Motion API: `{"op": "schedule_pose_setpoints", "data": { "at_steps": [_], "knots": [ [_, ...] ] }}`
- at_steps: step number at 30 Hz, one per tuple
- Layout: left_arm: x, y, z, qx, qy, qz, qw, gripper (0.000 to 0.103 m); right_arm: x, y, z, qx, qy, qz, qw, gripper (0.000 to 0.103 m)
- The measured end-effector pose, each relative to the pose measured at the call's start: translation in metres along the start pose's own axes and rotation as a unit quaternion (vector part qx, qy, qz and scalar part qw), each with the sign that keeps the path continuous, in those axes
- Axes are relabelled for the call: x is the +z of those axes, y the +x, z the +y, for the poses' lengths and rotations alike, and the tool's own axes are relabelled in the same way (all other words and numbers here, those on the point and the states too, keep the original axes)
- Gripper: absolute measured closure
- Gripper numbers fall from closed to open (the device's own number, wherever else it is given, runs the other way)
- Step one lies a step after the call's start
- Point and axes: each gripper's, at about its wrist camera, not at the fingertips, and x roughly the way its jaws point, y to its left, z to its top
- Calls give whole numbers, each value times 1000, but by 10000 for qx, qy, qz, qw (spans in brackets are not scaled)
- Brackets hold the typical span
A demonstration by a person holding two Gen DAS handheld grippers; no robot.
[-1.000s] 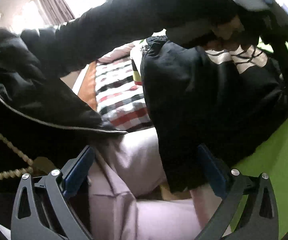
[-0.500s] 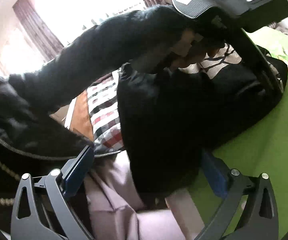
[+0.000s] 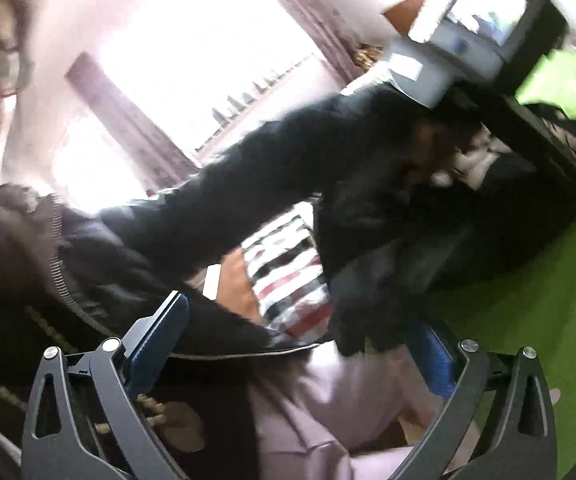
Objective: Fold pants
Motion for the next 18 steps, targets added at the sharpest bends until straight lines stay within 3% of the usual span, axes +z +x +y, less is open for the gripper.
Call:
{"op": "schedule_pose_setpoints", "data": {
  "at_steps": [4,7,10,11,16,18],
  "knots": [
    [-1,0,1,-38,-62,-26,10000,1,-4,-6,-4,-9,125,204,9997,4],
    [-3,0,1,-44,-137,-62,9999,1,-13,-10,17,-793,-249,278,9962,4],
    [-4,-1,2,-70,-205,-83,9997,1,1,-28,9,-1792,-251,-256,9832,4],
    [-4,0,2,-90,-229,-90,9997,1,8,-27,5,-1799,-233,-266,9831,4],
    [-7,-1,2,-117,-264,-189,9994,1,26,36,1,-2175,-964,733,9685,4],
    [-9,-2,3,-140,-279,-252,9992,1,16,68,-7,-1731,-886,1586,9680,4]
  ]
}}
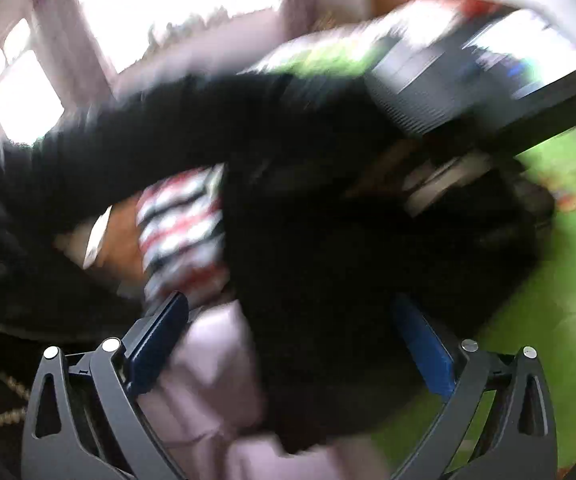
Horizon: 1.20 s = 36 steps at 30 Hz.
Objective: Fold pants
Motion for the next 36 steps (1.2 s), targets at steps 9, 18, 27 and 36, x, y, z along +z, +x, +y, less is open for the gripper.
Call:
{"op": "schedule_pose_setpoints", "data": {
  "at_steps": [9,18,27,36],
  "knots": [
    [2,-5,13,-276,-237,106,9993,3,-35,-30,28,134,-232,-17,9996,4],
    [-12,-81,97,657,-155,-40,9977,2,3,-43,-7,-511,-278,-877,9944,4],
    [-38,-3,84,1120,209,820,9901,1,52,71,11,-993,-940,644,9885,4],
    [-42,-2,93,1173,-109,646,9909,1,27,43,68,-775,-2001,463,9756,4]
  ]
}}
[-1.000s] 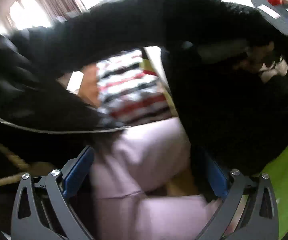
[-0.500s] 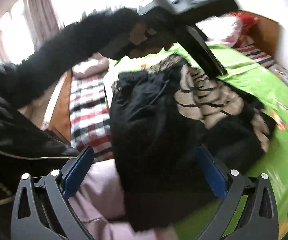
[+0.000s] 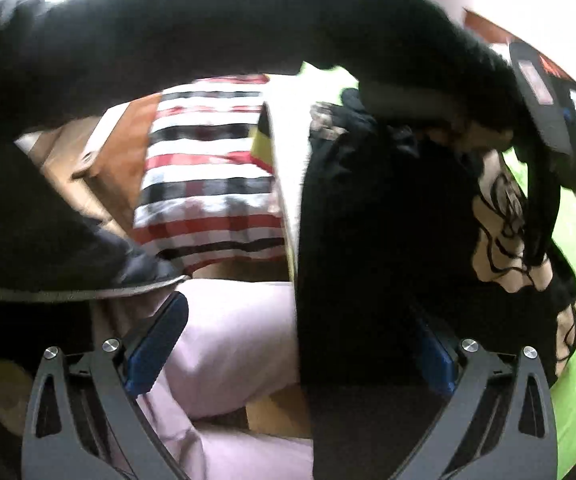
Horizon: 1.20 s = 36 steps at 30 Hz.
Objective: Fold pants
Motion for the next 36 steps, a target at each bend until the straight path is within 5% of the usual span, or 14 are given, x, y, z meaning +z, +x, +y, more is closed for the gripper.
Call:
{"op": "schedule_pose_setpoints", "data": {
  "at_steps": [4,6,9,11,13,18,21,23,26,31,34,36],
  "knots": [
    [-17,-40,33,57,-687,-511,9963,1,-13,-43,-37,3,574,-560,9968,4],
    [-49,-80,64,75,-1442,-968,9848,1,-24,-75,-72,56,1153,-1169,9864,4],
    [-106,-111,80,146,-2076,-1148,9713,2,-40,-104,-134,-182,2164,-1849,9585,4],
    [-135,-113,64,11,-2077,-1070,9723,2,-35,-99,-165,-765,2553,-1681,9491,4],
    [-155,-111,41,425,-1917,-1049,9749,2,-20,-79,-185,-1392,2700,-1274,9442,4],
    [-185,-83,29,373,-2070,-693,9752,1,2,17,-207,-2427,2343,364,9407,5],
    [-193,-76,42,-124,-2423,-628,9681,1,-14,16,-224,-2227,2834,152,9327,5],
    [-196,-73,42,-259,-2448,-655,9670,1,-24,13,-234,-2430,3045,183,9208,5],
    [-200,-71,45,-377,-2542,-669,9641,1,-34,9,-242,-2164,3353,11,9169,5],
    [-203,-73,42,-341,-2653,-672,9612,1,-6,-1,-220,-2870,2997,6,9098,5],
    [-198,-74,40,-219,-2630,-635,9625,1,21,3,-210,-2444,2791,-398,9278,5],
    [-197,-73,41,-211,-2648,-607,9622,1,37,18,-205,-2301,2577,-273,9380,5]
  ]
}}
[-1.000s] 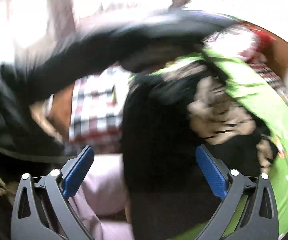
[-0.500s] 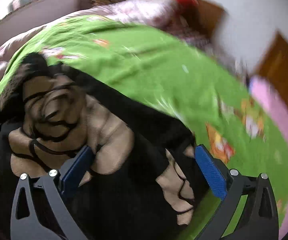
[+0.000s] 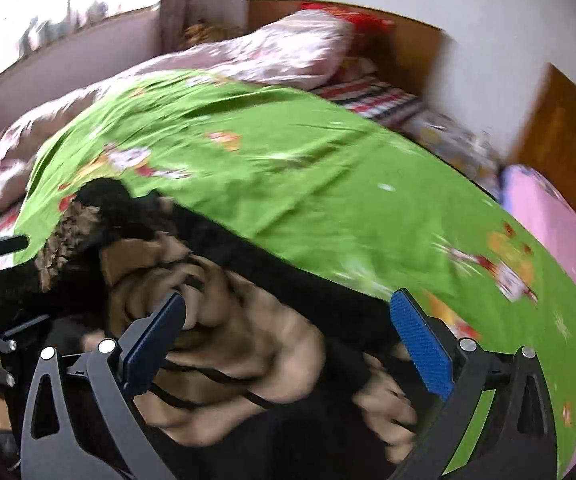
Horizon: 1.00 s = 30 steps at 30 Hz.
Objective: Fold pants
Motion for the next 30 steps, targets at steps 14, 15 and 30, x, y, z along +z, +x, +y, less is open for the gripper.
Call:
{"op": "schedule_pose_setpoints", "data": {
  "at_steps": [14,15,30],
  "knots": [
    [1,-73,-20,-476,28,-735,9962,2,-31,-56,-51,-237,374,-528,9976,5],
    [1,-84,-27,-749,67,-812,9939,2,-39,-60,-62,-279,421,-522,9974,5],
    [-43,-57,-151,-1350,1469,-309,9794,1,-85,2,-128,-541,1701,251,9836,5]
  ]
}}
